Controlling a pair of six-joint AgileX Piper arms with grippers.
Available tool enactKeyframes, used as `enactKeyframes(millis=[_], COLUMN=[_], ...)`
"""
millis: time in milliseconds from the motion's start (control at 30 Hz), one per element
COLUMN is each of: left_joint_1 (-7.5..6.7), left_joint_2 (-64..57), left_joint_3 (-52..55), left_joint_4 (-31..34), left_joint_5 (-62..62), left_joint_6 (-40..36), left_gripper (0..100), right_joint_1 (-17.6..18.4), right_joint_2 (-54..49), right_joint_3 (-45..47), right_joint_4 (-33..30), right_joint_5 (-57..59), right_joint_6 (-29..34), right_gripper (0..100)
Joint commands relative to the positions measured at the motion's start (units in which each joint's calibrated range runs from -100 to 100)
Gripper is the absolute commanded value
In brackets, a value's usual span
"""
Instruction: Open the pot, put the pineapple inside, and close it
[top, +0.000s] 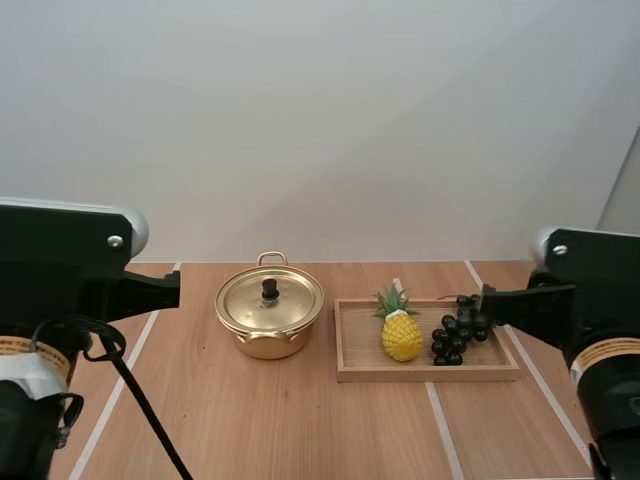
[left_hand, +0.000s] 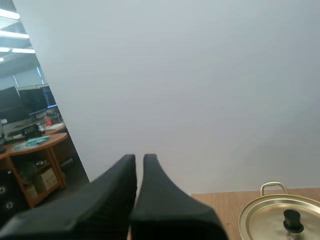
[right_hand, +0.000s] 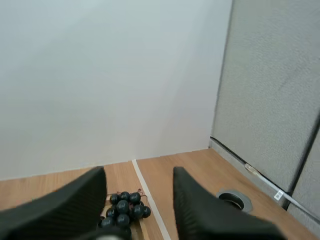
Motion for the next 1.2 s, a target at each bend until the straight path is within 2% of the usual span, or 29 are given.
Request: enactKeyframes(millis=[0,133,233,333,467,600,767,933,1000,1100,1167], left_joint_1=[0.06,0.06,0.06,0.06,0.06,0.06,0.06,0.06,0.06,0.06,0.06], left_joint_2=[1.05,1.99,1.99,1.99,1.99,2.80,8.55,18.79,23.79,31.88,37.57], left_joint_3=[-3.58,-5.99,-8.66,-11.90,-17.83,-22.31,-27.88,-30.69,-31.27,-31.89,-32.22], left_joint_4=[-6.04,-13.86,-19.17,-19.93,-23.66,-27.68,-35.26,-43.14,-44.95,-46.46,-48.07], left_joint_5=[12.40,22.13,24.27,20.20,23.38,15.25,13.41,13.26,13.42,12.76,10.45], left_joint_6=[9.24,18.83,20.25,20.25,20.25,20.58,25.06,32.26,33.71,33.71,34.15], left_gripper=[44,100,100,100,100,100,100,100,100,100,100], right_joint_1=[-0.30,-0.30,-0.30,-0.30,-0.47,-0.47,-0.47,-0.47,-0.47,-0.47,-0.47], right_joint_2=[-0.18,-0.18,-0.18,-0.18,-0.18,-0.18,2.32,9.41,13.30,19.24,22.86], right_joint_3=[-4.28,-7.60,-8.99,-10.49,-13.90,-18.32,-26.56,-36.06,-39.44,-43.81,-46.10], right_joint_4=[0.13,0.05,-0.22,-1.21,-1.72,-2.30,-2.32,-1.35,0.57,3.82,6.04], right_joint_5=[1.76,2.00,2.76,3.08,12.92,17.19,17.04,16.42,17.72,23.92,26.37], right_joint_6=[-0.45,-1.46,-1.49,-1.49,-1.58,-1.83,-12.40,-20.59,-23.96,-27.38,-27.48], right_gripper=[83,82,82,82,82,82,83,98,100,100,100])
